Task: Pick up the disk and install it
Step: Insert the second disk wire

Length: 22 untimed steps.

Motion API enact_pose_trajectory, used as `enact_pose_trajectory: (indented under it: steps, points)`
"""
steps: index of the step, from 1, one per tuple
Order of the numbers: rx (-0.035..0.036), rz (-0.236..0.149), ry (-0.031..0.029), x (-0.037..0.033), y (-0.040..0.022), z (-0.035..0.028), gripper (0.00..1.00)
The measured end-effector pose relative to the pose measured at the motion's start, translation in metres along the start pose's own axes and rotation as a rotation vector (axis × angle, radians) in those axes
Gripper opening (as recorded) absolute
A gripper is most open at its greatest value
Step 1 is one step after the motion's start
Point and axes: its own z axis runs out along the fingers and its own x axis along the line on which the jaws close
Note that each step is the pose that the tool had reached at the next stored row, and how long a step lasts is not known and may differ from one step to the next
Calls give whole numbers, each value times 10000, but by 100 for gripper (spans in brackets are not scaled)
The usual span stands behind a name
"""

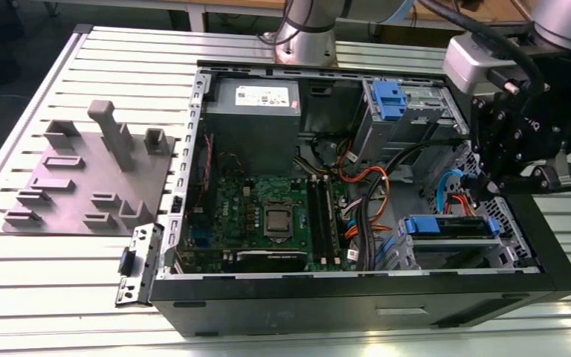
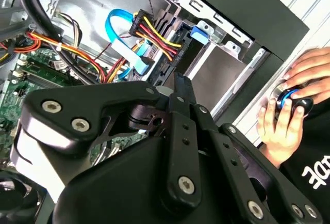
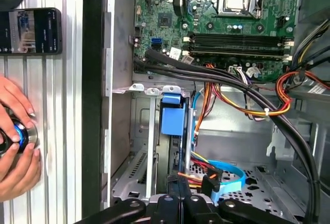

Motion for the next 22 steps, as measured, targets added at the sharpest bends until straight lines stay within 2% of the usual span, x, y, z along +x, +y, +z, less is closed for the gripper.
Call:
enact_pose_trajectory:
  steps: [5, 11, 17, 22]
  points:
    - [-45, -6, -3, -30, -6, -42, 11]
    - [-171, -18, -8, -78, -9, -50, 11]
    - [-247, -28, -12, -159, -15, -60, 11]
    - [-370, -40, -16, -225, -28, -65, 11]
